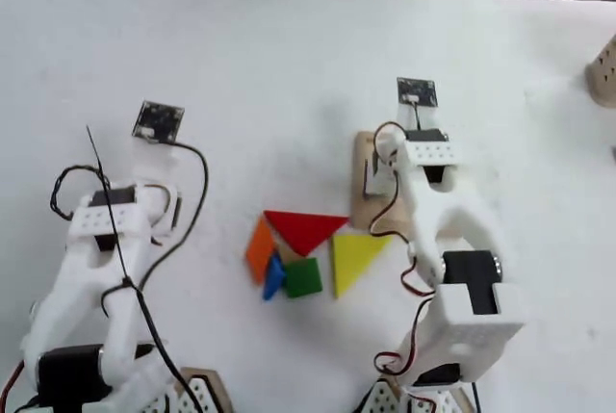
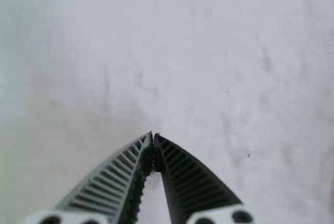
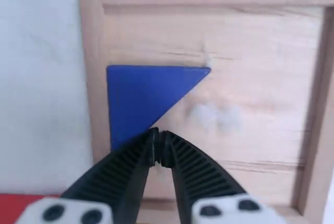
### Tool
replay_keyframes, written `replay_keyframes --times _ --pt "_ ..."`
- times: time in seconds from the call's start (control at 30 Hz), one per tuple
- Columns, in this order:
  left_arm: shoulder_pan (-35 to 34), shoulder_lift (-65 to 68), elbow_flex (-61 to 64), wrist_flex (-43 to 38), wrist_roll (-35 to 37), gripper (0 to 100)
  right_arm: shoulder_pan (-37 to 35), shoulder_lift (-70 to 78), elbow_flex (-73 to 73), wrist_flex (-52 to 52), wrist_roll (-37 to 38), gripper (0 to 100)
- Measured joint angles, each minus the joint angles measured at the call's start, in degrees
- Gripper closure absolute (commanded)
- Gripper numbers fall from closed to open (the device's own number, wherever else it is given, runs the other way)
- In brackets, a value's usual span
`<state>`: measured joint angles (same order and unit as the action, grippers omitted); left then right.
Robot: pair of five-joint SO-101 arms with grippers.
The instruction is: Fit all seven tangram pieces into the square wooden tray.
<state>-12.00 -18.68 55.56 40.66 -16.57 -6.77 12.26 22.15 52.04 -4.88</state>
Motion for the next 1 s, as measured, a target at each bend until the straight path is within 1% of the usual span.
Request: replay_keyframes --times 0.13,0.3,0.53,0.6,0.7,0.8,1.0 --pt "0.0 0.0 0.0 0.0 0.0 98 -1.41 0.18 0.0 -3.25 0.0 98.1" --pt "0.0 0.0 0.0 0.0 0.0 98 -1.49 0.18 0.0 -7.82 0.0 98.1" --pt "0.0 0.0 0.0 0.0 0.0 98 0.88 3.87 -3.6 -8.09 0.0 98.1" --pt "0.0 0.0 0.0 0.0 0.0 98 0.97 5.36 -6.07 -6.15 0.0 98.1" --pt "0.0 0.0 0.0 0.0 0.0 98 0.97 6.33 -10.29 0.44 0.35 98.1" --pt "0.0 0.0 0.0 0.0 0.0 98 0.62 6.33 -13.63 7.82 3.78 98.1" --pt "0.0 0.0 0.0 -0.18 0.0 98 -3.6 1.76 -13.54 14.42 4.92 98.1"
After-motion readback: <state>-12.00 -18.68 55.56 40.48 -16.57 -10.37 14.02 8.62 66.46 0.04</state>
